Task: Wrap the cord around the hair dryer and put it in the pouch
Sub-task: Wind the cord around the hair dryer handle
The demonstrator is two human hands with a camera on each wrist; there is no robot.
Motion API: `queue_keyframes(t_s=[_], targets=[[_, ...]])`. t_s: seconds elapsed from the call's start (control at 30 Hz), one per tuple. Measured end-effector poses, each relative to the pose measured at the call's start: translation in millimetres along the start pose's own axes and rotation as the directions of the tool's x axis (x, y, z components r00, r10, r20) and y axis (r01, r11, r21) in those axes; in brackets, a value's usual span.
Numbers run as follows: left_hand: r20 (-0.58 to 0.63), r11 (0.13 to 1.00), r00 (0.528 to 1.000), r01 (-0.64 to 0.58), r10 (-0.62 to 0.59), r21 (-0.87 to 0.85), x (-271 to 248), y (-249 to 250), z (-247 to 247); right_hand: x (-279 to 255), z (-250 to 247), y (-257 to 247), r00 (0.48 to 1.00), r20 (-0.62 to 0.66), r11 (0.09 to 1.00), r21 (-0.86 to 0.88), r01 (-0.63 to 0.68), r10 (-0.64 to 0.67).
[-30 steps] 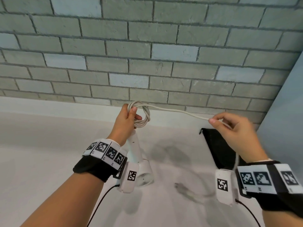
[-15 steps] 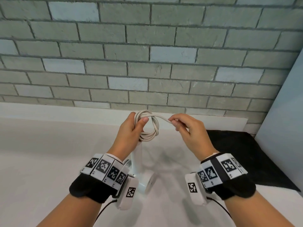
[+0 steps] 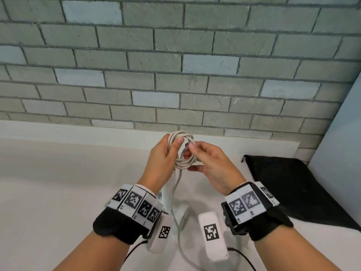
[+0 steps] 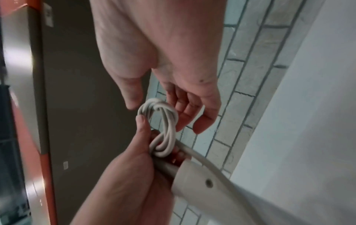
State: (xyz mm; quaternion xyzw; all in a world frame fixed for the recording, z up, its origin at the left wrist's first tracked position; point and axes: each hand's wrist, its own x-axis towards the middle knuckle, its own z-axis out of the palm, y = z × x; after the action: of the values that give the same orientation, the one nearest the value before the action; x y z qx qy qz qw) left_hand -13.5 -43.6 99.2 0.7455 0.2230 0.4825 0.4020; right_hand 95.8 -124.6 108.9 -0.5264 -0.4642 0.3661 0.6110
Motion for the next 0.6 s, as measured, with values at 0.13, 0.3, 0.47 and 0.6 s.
queue_keyframes(t_s=[0.13, 0.3, 0.47, 0.6], targets=[[0.028, 1.000, 1.000, -0.011, 0.011, 0.002, -0.3, 1.3, -0.4, 0.4, 0.2, -0.9, 0.995, 0.058, 0.996, 0.037, -0.079, 0.076], [0.017, 0.999, 1.000, 0.004, -0.004, -0.032, -1.0, 0.7, 1.3, 0.2, 1.3, -2.4, 0.979, 0.137, 0.972, 0.162, -0.173, 0.151], [-0.002, 1.000, 1.000, 0.009, -0.009, -0.009, 0.5, -1.6, 4.9, 1.0, 4.3, -6.0, 0.988, 0.093, 0.945, 0.293, -0.145, 0.123], [0.001, 0.999, 1.000, -0.023, 0.023, 0.043, 1.1, -1.4, 6.5, 0.2, 1.2, -8.6, 0.985, 0.151, 0.878, 0.456, -0.146, 0.086]])
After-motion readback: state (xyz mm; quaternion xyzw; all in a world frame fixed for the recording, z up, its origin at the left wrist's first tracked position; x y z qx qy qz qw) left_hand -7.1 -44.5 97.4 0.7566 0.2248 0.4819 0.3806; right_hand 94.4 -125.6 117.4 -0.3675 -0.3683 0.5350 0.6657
